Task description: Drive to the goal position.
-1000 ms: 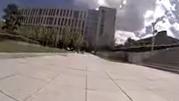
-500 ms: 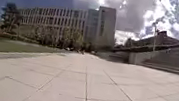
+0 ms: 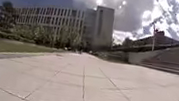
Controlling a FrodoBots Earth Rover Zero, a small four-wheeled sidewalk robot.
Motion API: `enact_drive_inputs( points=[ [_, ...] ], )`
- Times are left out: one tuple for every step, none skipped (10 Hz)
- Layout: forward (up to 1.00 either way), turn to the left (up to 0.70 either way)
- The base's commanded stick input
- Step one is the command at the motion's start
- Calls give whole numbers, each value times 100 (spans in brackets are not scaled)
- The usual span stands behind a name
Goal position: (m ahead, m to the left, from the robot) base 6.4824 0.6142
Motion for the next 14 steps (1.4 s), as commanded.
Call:
enact_drive_inputs(
  points=[
    [70, 0],
    [70, 0],
    [70, 0],
    [70, 0],
    [70, 0],
    [70, 0],
    [70, 0],
    [70, 0],
    [70, 0],
    [70, 0],
    [70, 0],
    [70, 0],
    [70, 0],
    [70, 0]
  ],
)
